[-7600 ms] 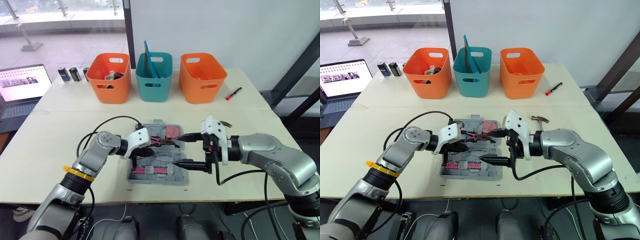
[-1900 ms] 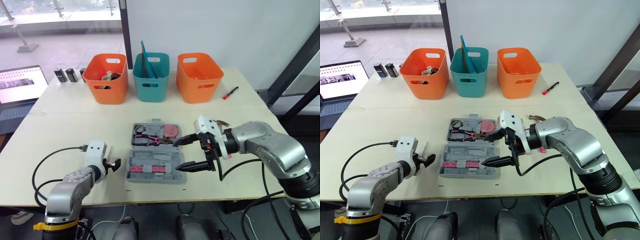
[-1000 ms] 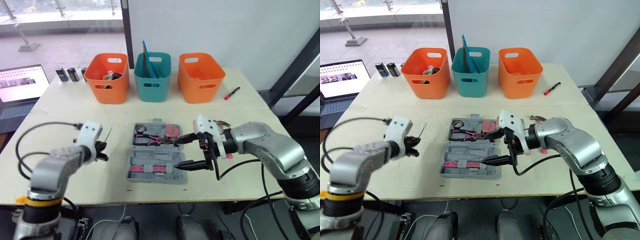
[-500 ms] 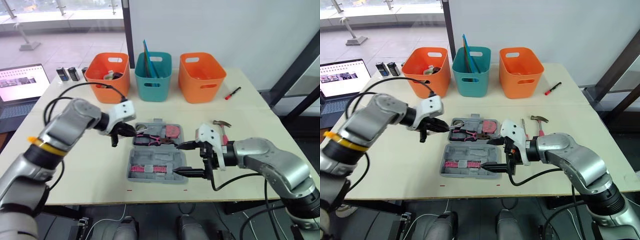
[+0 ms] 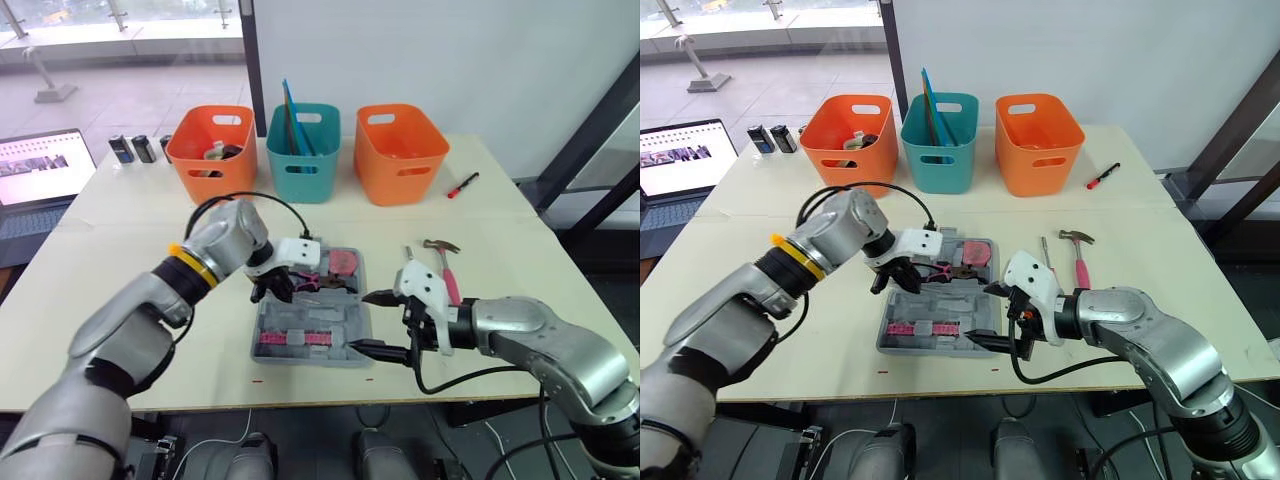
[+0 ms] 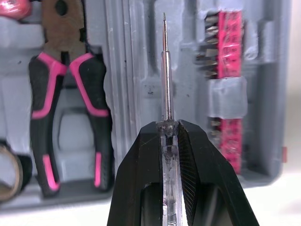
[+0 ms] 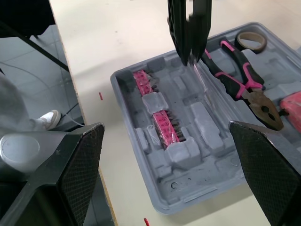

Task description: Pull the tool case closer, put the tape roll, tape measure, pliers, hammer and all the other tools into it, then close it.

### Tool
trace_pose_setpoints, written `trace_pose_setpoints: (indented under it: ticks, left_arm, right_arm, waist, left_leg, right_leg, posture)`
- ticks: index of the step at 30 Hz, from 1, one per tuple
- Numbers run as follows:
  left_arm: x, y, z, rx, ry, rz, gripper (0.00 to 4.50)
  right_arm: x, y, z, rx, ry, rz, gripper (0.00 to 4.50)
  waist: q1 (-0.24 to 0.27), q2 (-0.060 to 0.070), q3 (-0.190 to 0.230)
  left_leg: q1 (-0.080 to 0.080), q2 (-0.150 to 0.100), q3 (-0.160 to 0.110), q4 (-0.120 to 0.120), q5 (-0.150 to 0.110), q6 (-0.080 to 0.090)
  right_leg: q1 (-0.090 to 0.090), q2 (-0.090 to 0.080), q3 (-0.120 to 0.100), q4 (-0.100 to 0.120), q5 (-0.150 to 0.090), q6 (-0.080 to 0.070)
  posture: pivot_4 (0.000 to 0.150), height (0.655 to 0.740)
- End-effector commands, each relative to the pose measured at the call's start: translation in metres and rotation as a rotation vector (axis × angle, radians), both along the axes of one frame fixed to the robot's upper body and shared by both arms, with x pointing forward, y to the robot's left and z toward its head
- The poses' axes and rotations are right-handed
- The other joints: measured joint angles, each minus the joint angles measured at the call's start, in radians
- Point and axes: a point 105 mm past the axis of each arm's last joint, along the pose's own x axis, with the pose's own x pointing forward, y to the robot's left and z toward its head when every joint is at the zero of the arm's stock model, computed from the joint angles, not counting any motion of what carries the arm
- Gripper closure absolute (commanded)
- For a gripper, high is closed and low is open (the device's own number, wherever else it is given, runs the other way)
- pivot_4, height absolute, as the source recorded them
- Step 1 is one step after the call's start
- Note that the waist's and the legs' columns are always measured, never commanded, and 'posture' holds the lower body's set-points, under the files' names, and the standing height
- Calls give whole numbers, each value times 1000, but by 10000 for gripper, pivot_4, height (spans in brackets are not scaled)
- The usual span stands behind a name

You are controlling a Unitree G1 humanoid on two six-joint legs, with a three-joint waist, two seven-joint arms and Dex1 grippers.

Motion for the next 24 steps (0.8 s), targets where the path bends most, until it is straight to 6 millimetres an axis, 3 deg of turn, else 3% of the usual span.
trace_pose_setpoints:
  ticks: [1,14,24]
  left_arm:
    - [9,-2,2,23,-57,-8,44402]
    - [16,-13,-10,2,-84,5,44402]
    - [8,-18,-16,21,-73,-53,44402]
  right_arm:
    - [-2,0,8,-4,-47,4,0]
    - [1,-1,9,-4,-53,-2,0]
    - [2,1,10,0,-57,3,0]
  waist:
    - [0,0,0]
    - [7,0,0]
    - [7,0,0]
  left_leg:
    - [0,0,0,0,0,0]
    - [0,0,0,1,0,0]
    - [0,0,0,1,0,0]
  right_leg:
    - [0,0,0,0,0,0]
    - [0,0,0,1,0,0]
    - [0,0,0,1,0,0]
  posture:
    - [1500,7344]
    - [1500,7344]
    - [1500,7344]
